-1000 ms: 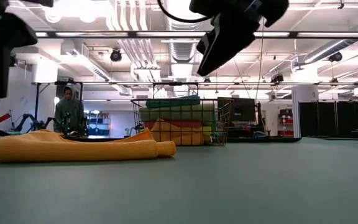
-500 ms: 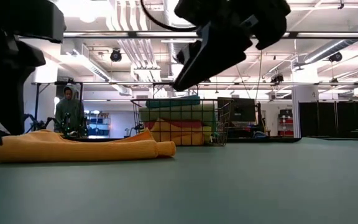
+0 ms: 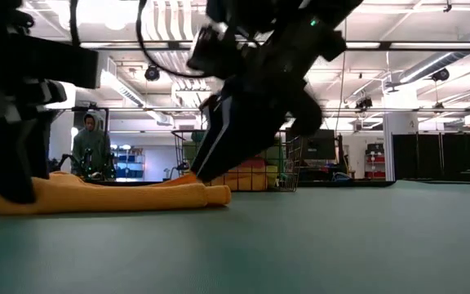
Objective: Fold microfiber towels
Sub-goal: Put the orange microfiber towel into the wire basket
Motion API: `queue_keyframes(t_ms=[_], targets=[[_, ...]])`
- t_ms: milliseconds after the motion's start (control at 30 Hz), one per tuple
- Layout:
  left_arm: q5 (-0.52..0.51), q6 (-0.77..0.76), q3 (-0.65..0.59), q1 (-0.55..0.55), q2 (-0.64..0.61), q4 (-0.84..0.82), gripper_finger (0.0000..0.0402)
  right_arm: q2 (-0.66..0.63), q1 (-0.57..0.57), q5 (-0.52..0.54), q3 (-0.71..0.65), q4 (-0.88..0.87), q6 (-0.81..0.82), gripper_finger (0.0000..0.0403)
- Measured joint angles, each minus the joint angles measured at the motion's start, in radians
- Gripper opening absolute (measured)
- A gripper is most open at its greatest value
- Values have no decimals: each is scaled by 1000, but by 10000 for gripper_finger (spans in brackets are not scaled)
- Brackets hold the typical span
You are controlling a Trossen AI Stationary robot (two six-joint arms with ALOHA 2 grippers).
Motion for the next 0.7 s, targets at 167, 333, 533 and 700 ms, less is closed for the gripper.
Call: queue_keyframes(t_ms=[167, 333, 533, 700], targets=[[0, 7, -1, 17, 0, 3, 116, 62, -7, 19, 59, -41, -7, 162], [0, 57, -8, 17, 0, 5, 39, 113, -8, 19, 117, -151, -4, 162], [0, 62, -23, 17, 0, 12, 9, 147, -14, 38, 156, -163, 19, 151], [0, 93, -40, 17, 0, 44, 10, 156, -23, 42, 165, -158, 65, 97]])
